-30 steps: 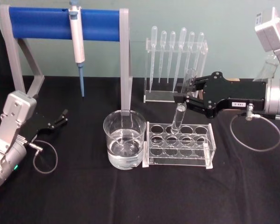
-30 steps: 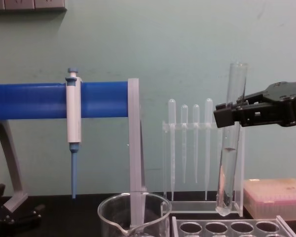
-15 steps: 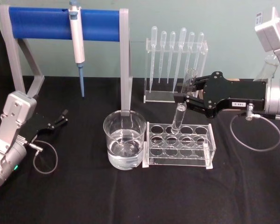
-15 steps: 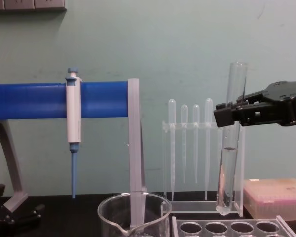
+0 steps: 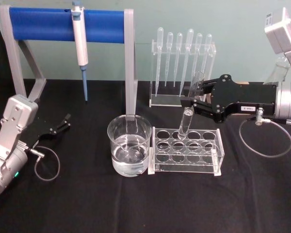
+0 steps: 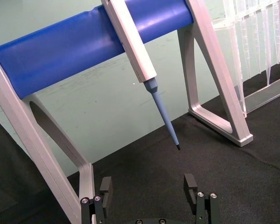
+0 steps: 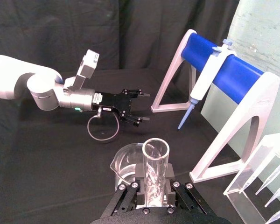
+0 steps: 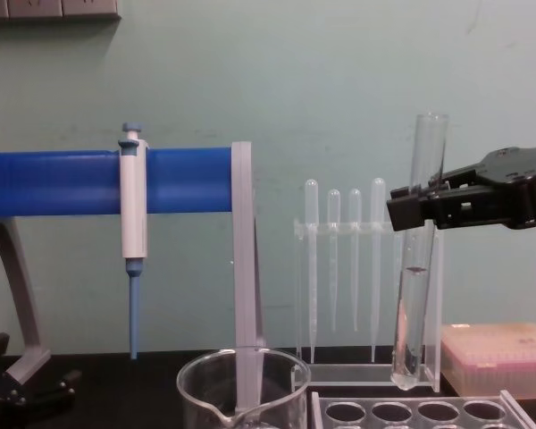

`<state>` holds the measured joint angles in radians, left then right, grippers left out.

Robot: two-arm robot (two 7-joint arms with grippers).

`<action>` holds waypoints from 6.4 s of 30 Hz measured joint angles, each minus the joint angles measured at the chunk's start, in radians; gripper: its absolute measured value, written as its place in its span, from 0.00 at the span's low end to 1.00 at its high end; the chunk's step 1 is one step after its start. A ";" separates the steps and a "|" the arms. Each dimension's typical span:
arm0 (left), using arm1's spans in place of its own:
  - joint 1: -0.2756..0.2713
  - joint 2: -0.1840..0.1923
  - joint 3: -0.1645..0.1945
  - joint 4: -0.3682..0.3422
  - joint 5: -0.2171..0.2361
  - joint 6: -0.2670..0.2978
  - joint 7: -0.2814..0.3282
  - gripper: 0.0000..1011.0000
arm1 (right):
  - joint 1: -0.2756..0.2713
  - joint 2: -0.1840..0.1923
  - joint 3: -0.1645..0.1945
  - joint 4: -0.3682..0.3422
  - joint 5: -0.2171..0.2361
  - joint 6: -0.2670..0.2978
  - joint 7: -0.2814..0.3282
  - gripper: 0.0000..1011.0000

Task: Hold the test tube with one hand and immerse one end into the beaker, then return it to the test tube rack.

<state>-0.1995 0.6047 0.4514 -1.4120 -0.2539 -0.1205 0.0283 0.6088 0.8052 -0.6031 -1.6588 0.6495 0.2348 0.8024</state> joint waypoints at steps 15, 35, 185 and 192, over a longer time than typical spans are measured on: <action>0.000 0.000 0.000 0.000 0.000 0.000 0.000 0.99 | 0.000 0.000 0.000 0.000 0.000 0.000 0.000 0.24; 0.000 0.000 0.000 0.000 0.000 0.000 0.000 0.99 | 0.000 0.000 0.000 0.000 0.000 0.000 0.000 0.24; 0.000 0.000 0.000 0.000 0.000 0.000 0.000 0.99 | 0.160 -0.237 -0.173 0.146 -0.040 -0.023 -0.027 0.24; 0.000 0.000 0.000 0.000 0.000 0.000 0.000 0.99 | 0.130 -0.257 -0.180 0.181 -0.071 -0.063 -0.039 0.24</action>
<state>-0.1995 0.6047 0.4514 -1.4120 -0.2539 -0.1205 0.0283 0.7389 0.5479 -0.7828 -1.4774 0.5781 0.1722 0.7634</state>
